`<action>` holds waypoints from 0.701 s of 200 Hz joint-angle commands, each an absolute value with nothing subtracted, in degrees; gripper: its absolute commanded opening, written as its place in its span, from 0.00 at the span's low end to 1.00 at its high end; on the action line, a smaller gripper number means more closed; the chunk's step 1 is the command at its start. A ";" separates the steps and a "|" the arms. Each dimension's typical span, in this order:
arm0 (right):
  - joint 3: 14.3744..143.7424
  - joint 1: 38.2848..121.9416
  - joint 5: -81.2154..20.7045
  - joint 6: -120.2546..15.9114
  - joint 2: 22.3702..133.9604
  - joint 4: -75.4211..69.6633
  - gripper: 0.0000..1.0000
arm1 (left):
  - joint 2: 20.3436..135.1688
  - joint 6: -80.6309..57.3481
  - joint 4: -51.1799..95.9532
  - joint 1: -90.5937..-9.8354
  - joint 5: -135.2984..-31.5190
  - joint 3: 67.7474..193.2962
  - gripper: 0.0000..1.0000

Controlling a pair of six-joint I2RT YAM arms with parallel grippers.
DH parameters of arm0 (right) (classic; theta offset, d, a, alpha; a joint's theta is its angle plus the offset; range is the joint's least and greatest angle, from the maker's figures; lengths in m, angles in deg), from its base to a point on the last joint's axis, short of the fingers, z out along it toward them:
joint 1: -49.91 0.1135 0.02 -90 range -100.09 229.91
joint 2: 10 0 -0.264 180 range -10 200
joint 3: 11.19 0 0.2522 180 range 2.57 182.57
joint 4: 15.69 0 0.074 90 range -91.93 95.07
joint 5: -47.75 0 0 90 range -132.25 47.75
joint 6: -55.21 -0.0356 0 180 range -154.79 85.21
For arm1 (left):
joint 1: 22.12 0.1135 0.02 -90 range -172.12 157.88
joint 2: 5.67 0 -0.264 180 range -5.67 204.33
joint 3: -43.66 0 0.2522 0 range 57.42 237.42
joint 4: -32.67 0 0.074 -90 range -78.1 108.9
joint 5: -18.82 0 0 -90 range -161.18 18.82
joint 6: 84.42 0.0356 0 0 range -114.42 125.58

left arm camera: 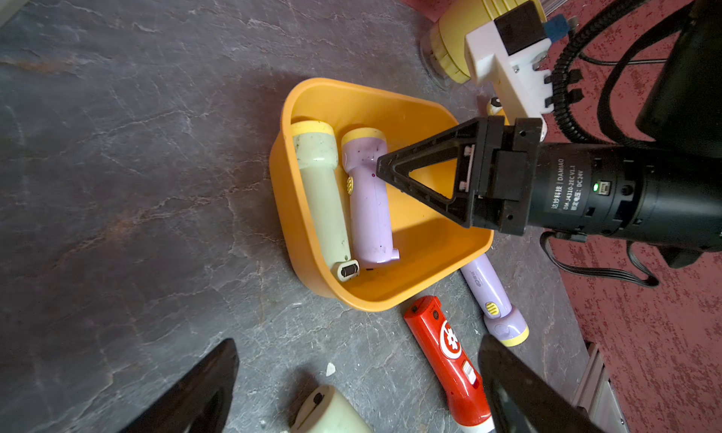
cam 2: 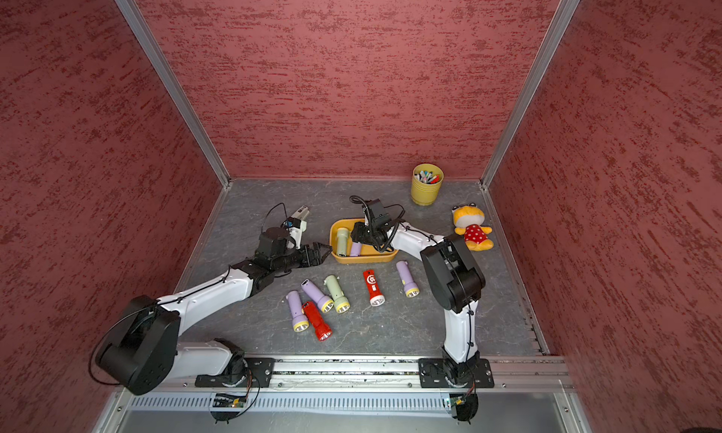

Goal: Put the flashlights into the storage boxes
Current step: Adjust the flashlight in the storage box.

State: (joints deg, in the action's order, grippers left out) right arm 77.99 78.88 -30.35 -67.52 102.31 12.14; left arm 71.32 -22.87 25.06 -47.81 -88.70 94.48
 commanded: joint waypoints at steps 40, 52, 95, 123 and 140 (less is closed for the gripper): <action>79.94 78.48 -29.44 -65.90 105.27 12.68 0.54 | 75.77 -21.62 27.46 -47.87 -88.52 97.06 0.95; 79.94 78.48 -29.68 -65.56 105.58 12.79 0.54 | 76.82 -21.90 27.34 -47.79 -87.86 97.86 0.95; 79.69 78.43 -28.48 -64.15 106.17 11.78 0.50 | 82.10 -23.44 27.77 -46.97 -88.67 101.45 0.92; 79.78 78.47 -28.09 -63.52 106.46 11.70 0.49 | 85.19 -25.81 28.64 -46.14 -89.20 103.52 0.87; 79.72 78.42 -28.02 -63.11 106.54 11.44 0.47 | 86.87 -27.13 28.83 -45.60 -89.31 104.74 0.84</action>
